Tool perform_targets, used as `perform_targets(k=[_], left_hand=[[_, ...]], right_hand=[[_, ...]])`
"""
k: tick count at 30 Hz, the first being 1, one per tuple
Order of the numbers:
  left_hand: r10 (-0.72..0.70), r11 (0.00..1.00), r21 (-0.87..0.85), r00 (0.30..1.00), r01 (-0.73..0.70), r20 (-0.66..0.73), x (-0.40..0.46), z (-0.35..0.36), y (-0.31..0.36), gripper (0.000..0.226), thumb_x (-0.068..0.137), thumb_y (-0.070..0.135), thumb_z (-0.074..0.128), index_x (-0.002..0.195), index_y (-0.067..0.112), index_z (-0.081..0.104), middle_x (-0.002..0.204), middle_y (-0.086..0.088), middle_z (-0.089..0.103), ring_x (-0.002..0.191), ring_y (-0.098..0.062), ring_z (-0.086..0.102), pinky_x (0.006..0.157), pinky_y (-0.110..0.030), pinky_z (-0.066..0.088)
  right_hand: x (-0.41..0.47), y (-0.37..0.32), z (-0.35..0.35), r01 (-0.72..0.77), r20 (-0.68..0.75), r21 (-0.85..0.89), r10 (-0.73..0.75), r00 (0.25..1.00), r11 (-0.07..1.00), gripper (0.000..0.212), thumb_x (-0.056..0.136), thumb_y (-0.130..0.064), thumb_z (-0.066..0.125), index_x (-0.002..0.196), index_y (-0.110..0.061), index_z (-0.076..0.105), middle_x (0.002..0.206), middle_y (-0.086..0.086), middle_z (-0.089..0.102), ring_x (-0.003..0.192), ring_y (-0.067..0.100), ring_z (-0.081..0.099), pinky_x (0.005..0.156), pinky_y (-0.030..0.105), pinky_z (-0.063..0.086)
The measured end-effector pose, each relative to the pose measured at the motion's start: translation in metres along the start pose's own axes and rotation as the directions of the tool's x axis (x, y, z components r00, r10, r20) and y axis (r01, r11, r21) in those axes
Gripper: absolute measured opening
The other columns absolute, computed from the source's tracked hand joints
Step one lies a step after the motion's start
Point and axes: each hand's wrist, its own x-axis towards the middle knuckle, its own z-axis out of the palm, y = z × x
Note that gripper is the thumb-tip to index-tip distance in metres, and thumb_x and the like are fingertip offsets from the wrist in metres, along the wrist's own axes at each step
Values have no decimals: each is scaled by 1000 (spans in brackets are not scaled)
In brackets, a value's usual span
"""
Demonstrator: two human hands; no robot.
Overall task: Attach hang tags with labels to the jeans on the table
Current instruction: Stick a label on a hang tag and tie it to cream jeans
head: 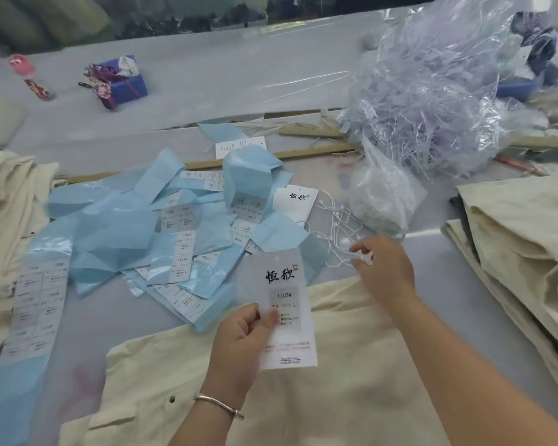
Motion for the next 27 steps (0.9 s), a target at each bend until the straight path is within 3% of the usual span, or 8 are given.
perform_targets(k=[4,7,10,14,17,19,21,27], left_hand=[[-59,993,-105,998,57,-12,2,-6,-1,11,85,14,66,88,6,73,90,-16,74,79,-26,66,74,-39,53],[-77,989,-128,997,78,9,1,-13,2,29,74,29,70,90,5,73,98,-17,73,86,-25,64,84,-44,50],[-136,951,-269,988,150,71,0,-19,5,26,71,33,71,90,17,77,91,-8,73,77,-16,66,72,-36,54],[-191,838,-482,965,255,179,-4,-19,6,24,69,30,70,88,18,79,88,-5,72,71,-13,67,57,-26,53],[-246,700,-596,916,394,316,-13,-17,9,20,78,26,67,89,14,79,114,-15,70,93,-21,69,68,-29,56],[-268,593,-613,846,522,462,-22,-15,13,21,86,24,62,83,11,78,125,-20,64,107,-28,65,82,-33,55],[-277,573,-583,806,576,524,-29,-14,13,26,88,24,59,76,10,77,122,-19,65,108,-29,62,88,-35,52],[-270,589,-580,813,563,516,-53,-31,14,32,90,20,52,68,8,72,79,-6,70,73,-21,66,68,-36,40]], right_hand=[[26,-9,18,174,206,-213,-129,970,962,13,78,-26,75,90,-24,70,94,-4,47,103,19,45,77,29,35],[30,-15,24,238,256,-317,-159,954,918,4,83,-24,69,85,-21,70,98,-1,50,106,24,47,84,33,39],[30,-17,24,259,286,-373,-156,946,891,7,89,-20,62,88,-16,68,106,4,54,108,25,46,88,34,40],[8,-30,5,15,135,136,-33,990,991,14,93,-9,56,80,-14,55,87,2,57,84,20,49,70,30,37],[-31,-55,-15,-53,142,546,-30,989,836,17,89,2,55,78,-12,52,67,2,63,55,10,43,53,20,33],[-66,-73,-21,-64,226,614,-98,969,786,16,86,7,58,80,-7,53,60,5,63,47,7,43,48,17,33],[-101,-86,-20,-93,303,587,-111,946,804,15,85,8,61,80,-5,54,58,7,62,45,10,44,46,20,35],[-194,-112,-12,-149,312,520,-25,950,841,23,78,4,66,74,-7,46,56,7,67,39,9,47,47,18,35]])
